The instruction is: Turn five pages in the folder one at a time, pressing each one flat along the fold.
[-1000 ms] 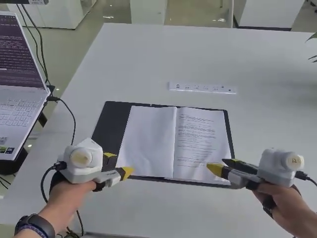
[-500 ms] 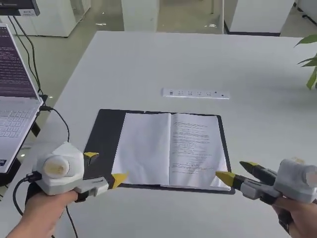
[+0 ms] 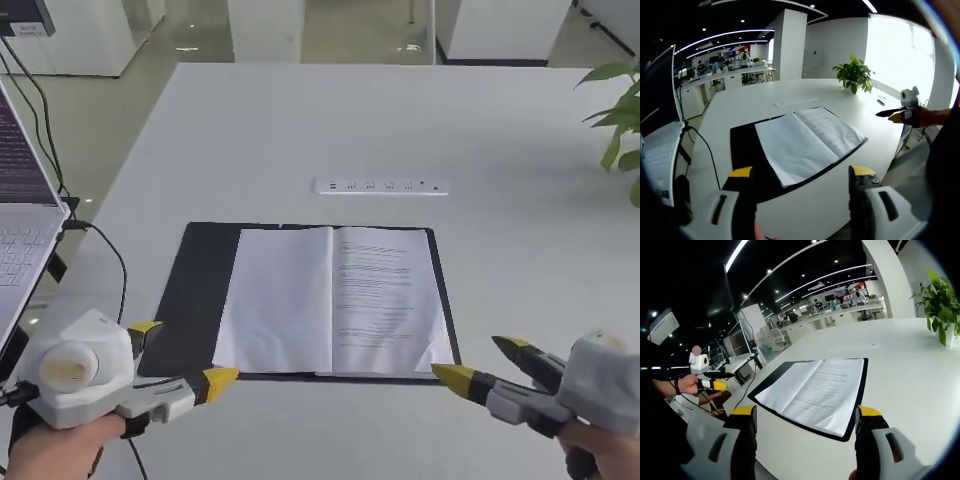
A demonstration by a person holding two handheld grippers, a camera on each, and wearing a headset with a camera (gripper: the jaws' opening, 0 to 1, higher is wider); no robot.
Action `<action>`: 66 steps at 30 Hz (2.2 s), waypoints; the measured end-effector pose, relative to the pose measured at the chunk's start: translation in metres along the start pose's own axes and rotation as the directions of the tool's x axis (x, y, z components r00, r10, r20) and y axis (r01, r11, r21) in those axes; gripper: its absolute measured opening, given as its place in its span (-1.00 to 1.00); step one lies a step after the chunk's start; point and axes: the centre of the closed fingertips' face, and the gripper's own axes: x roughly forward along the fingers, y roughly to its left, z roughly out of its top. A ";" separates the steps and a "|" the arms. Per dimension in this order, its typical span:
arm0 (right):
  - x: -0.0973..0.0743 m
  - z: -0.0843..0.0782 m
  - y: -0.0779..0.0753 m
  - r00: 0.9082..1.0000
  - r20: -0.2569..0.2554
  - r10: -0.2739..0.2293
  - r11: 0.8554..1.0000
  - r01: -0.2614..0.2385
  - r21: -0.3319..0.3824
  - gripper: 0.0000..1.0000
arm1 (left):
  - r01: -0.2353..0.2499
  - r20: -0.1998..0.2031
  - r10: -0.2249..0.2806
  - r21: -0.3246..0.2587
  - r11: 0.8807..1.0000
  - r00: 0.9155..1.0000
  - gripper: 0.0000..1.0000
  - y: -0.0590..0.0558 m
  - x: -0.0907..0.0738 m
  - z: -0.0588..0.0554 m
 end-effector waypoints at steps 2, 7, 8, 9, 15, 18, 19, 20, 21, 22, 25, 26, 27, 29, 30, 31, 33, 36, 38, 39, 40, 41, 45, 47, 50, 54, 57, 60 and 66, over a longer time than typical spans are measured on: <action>-0.001 -0.002 -0.001 1.000 -0.003 -0.007 1.000 0.007 -0.004 0.65 | 0.003 0.002 -0.003 -0.005 1.000 1.000 0.52 -0.002 0.000 0.001; -0.004 -0.005 0.001 1.000 -0.004 -0.017 1.000 0.017 0.004 0.65 | 0.010 0.005 -0.010 -0.004 1.000 1.000 0.53 -0.006 0.002 0.002; -0.005 -0.005 0.001 1.000 -0.002 -0.021 1.000 0.021 0.005 0.66 | 0.011 0.006 -0.011 -0.005 1.000 1.000 0.54 -0.006 0.003 0.003; -0.006 -0.006 0.002 1.000 -0.001 -0.022 1.000 0.022 0.006 0.66 | 0.013 0.004 -0.013 -0.005 1.000 1.000 0.54 -0.007 0.004 0.003; -0.008 -0.009 0.002 0.999 -0.002 -0.032 0.999 0.032 0.014 0.65 | 0.035 -0.002 -0.035 0.005 0.999 0.999 0.54 -0.017 0.011 0.005; -0.010 -0.008 0.004 0.999 0.012 -0.038 0.999 0.038 0.029 0.65 | 0.048 -0.009 -0.048 0.017 0.999 0.999 0.54 -0.021 0.015 0.006; -0.010 -0.008 0.004 0.999 0.015 -0.040 0.999 0.039 0.034 0.65 | 0.052 -0.010 -0.052 0.018 0.998 0.999 0.54 -0.023 0.017 0.006; -0.010 -0.008 0.004 0.999 0.018 -0.043 0.998 0.042 0.038 0.65 | 0.056 -0.013 -0.056 0.020 0.998 0.998 0.53 -0.024 0.018 0.006; -0.011 -0.007 0.004 0.999 0.024 -0.047 0.998 0.046 0.042 0.64 | 0.064 -0.019 -0.063 0.024 0.998 0.998 0.53 -0.028 0.021 0.006; -0.012 -0.007 0.005 0.998 0.028 -0.048 0.998 0.046 0.046 0.64 | 0.069 -0.022 -0.068 0.029 0.997 0.997 0.53 -0.031 0.022 0.007; -0.013 -0.012 0.006 0.999 0.010 -0.042 0.998 0.042 0.043 0.64 | 0.089 -0.027 -0.088 0.036 0.995 0.996 0.53 -0.039 0.029 0.011; -0.013 -0.014 0.006 0.999 0.006 -0.042 0.998 0.042 0.042 0.64 | 0.094 -0.028 -0.093 0.041 0.995 0.995 0.53 -0.042 0.032 0.013; -0.015 -0.014 0.006 0.999 0.006 -0.040 0.998 0.039 0.043 0.64 | 0.097 -0.029 -0.096 0.045 0.994 0.995 0.52 -0.043 0.033 0.013; -0.016 -0.014 0.004 0.999 0.011 -0.043 0.998 0.042 0.049 0.64 | 0.113 -0.034 -0.111 0.058 0.992 0.993 0.52 -0.049 0.038 0.017; -0.018 -0.014 0.003 0.999 0.017 -0.046 0.998 0.045 0.051 0.64 | 0.119 -0.034 -0.117 0.063 0.991 0.993 0.52 -0.052 0.041 0.019; -0.019 -0.013 0.001 0.999 0.022 -0.050 0.997 0.048 0.053 0.65 | 0.125 -0.034 -0.123 0.065 0.990 0.992 0.52 -0.053 0.042 0.021; -0.021 -0.012 -0.002 0.998 0.030 -0.059 0.997 0.057 0.060 0.67 | 0.139 -0.032 -0.137 0.070 0.988 0.990 0.51 -0.058 0.046 0.025; -0.024 -0.012 -0.007 0.997 0.034 -0.067 0.996 0.065 0.069 0.67 | 0.158 -0.034 -0.156 0.087 0.984 0.987 0.51 -0.066 0.052 0.031; -0.026 -0.012 -0.008 0.997 0.037 -0.066 0.995 0.063 0.076 0.65 | 0.170 -0.036 -0.167 0.096 0.981 0.985 0.51 -0.072 0.058 0.035; -0.027 -0.012 -0.009 0.997 0.036 -0.066 0.995 0.063 0.078 0.65 | 0.175 -0.040 -0.172 0.098 0.980 0.984 0.52 -0.074 0.060 0.036; -0.028 -0.012 -0.010 0.997 0.036 -0.067 0.995 0.064 0.080 0.65 | 0.187 -0.052 -0.182 0.104 0.977 0.982 0.54 -0.078 0.064 0.036; -0.028 -0.012 -0.011 0.997 0.038 -0.068 0.995 0.065 0.080 0.66 | 0.200 -0.057 -0.195 0.117 0.973 0.979 0.54 -0.084 0.068 0.038; -0.031 -0.013 -0.014 0.996 0.041 -0.073 0.993 0.069 0.094 0.68 | 0.238 -0.073 -0.230 0.133 0.962 0.971 0.53 -0.099 0.079 0.040; -0.032 -0.014 -0.015 0.996 0.038 -0.076 0.993 0.072 0.098 0.68 | 0.260 -0.087 -0.249 0.148 0.954 0.964 0.51 -0.107 0.086 0.041; -0.033 -0.016 -0.017 0.996 0.038 -0.076 0.992 0.072 0.103 0.68 | 0.304 -0.068 -0.297 0.153 0.940 0.953 0.47 -0.123 0.097 0.048; -0.035 -0.020 -0.022 0.996 0.027 -0.082 0.990 0.079 0.115 0.66 | 0.345 -0.090 -0.334 0.166 0.924 0.938 0.50 -0.138 0.110 0.050; -0.036 -0.019 -0.024 0.996 0.037 -0.083 0.989 0.078 0.125 0.66 | 0.360 -0.105 -0.346 0.180 0.915 0.932 0.49 -0.149 0.123 0.051; -0.037 -0.021 -0.026 0.996 0.029 -0.083 0.989 0.079 0.127 0.66 | 0.384 -0.118 -0.368 0.176 0.906 0.922 0.49 -0.163 0.139 0.051; -0.039 -0.023 -0.030 0.996 0.027 -0.087 0.987 0.083 0.136 0.66 | 0.418 -0.137 -0.398 0.181 0.890 0.907 0.46 -0.184 0.163 0.054</action>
